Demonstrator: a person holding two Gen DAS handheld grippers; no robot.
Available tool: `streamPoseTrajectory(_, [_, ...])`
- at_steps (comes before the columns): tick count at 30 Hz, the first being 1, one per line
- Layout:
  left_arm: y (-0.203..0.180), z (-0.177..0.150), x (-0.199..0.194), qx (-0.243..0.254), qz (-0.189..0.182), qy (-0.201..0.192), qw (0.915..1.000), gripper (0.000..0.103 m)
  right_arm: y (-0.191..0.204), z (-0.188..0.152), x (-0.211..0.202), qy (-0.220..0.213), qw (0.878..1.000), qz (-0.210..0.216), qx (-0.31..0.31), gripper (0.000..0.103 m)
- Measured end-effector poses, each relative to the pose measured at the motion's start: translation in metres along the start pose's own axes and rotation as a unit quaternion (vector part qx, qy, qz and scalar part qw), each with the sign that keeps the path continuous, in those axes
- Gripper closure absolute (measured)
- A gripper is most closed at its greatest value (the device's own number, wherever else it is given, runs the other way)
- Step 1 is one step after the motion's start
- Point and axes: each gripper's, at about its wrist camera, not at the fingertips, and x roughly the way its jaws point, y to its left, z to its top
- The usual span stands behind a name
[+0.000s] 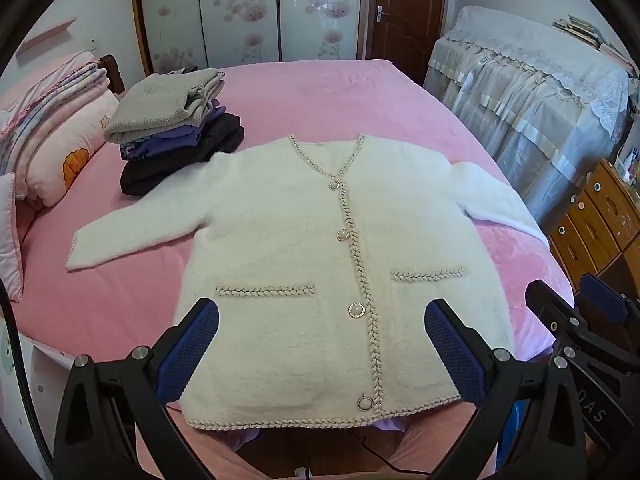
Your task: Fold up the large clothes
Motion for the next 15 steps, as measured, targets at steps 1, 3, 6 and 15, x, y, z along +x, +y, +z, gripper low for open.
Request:
streamPoseTrajectory(1, [-0.0009,0.0003,0.0000,0.000,0.000,-0.001,1.0000,0.001,0.0004,0.0010,0.0013,0.001,1.000,0.001,0.000,0.027])
streamPoseTrajectory(3, [0.0001,0.0005,-0.0003,-0.001,0.000,-0.003,1.0000,0.001,0.0009,0.0018,0.0027,0.002,1.000,0.002,0.000,0.027])
streamPoseTrajectory(6, [0.0025,0.0031,-0.0034,-0.002,-0.004,-0.005,1.0000,0.001,0.0020,0.0025,0.0022,0.001,1.000,0.004,-0.002,0.027])
streamPoseTrajectory(15, [0.0029,0.0067,-0.0067,-0.002,-0.007,-0.006,1.0000,0.001,0.0018,0.0027,0.0035,0.004,1.000,0.008,0.000,0.027])
